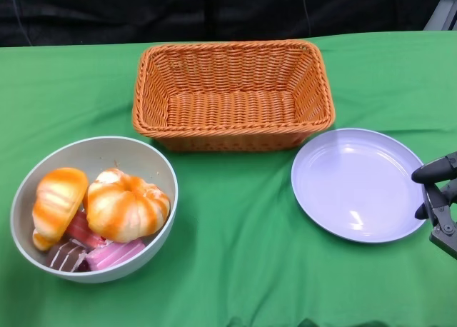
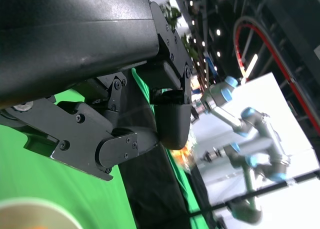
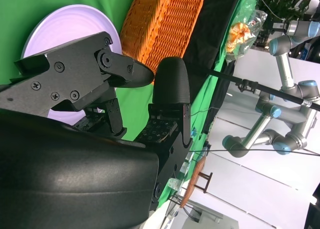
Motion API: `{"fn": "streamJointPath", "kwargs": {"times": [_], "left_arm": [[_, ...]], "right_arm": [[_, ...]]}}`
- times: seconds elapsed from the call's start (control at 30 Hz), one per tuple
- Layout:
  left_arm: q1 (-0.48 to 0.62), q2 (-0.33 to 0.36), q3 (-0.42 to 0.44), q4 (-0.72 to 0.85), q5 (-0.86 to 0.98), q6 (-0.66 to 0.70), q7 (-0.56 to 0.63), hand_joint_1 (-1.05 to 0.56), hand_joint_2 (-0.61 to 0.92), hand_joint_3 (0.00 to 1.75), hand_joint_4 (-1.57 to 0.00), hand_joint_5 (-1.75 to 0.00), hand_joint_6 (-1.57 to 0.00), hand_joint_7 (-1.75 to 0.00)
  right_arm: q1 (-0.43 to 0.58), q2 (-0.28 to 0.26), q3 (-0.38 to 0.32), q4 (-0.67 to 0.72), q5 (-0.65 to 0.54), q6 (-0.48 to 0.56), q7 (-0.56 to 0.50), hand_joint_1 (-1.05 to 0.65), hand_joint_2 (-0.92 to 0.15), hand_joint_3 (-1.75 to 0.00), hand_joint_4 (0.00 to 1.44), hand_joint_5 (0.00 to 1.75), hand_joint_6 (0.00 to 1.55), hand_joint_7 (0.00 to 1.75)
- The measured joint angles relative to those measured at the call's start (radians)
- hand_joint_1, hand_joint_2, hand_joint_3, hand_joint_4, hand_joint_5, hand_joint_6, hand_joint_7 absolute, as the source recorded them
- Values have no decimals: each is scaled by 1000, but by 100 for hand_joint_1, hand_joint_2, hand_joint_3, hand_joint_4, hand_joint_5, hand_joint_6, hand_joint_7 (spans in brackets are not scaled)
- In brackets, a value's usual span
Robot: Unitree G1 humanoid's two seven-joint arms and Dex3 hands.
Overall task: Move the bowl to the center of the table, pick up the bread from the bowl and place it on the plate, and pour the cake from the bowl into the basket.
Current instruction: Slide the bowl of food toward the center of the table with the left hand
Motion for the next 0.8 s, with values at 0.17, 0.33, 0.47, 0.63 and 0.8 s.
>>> {"fn": "streamJointPath", "kwargs": {"times": [0.17,0.33,0.47,0.63,0.8], "left_arm": [[3,67,-47,-21,61,236,-25,-69,92,54,-46,-10,-48,-1],[12,137,-84,-106,-35,560,-256,-84,92,72,-9,0,-12,0],[-7,170,-77,-144,-143,846,-367,-89,92,70,-6,-2,-11,-1],[-42,209,-69,-146,-213,1041,-442,-87,92,70,-6,-2,-9,-1],[-61,215,-61,-140,-259,1103,-476,-83,92,68,-7,-2,-10,-1]], "right_arm": [[-7,0,6,9,-9,-13,-3,-13,-71,-75,76,148,71,122],[-13,6,13,22,-23,-18,-12,-11,-71,-75,76,148,70,122],[-16,10,17,27,-23,-18,-14,-12,-72,-75,78,148,70,122],[-25,20,20,39,-22,-22,-17,-11,-71,-74,79,149,72,122],[-36,33,20,59,-14,-23,-18,-12,-70,-75,80,149,73,122]]}}
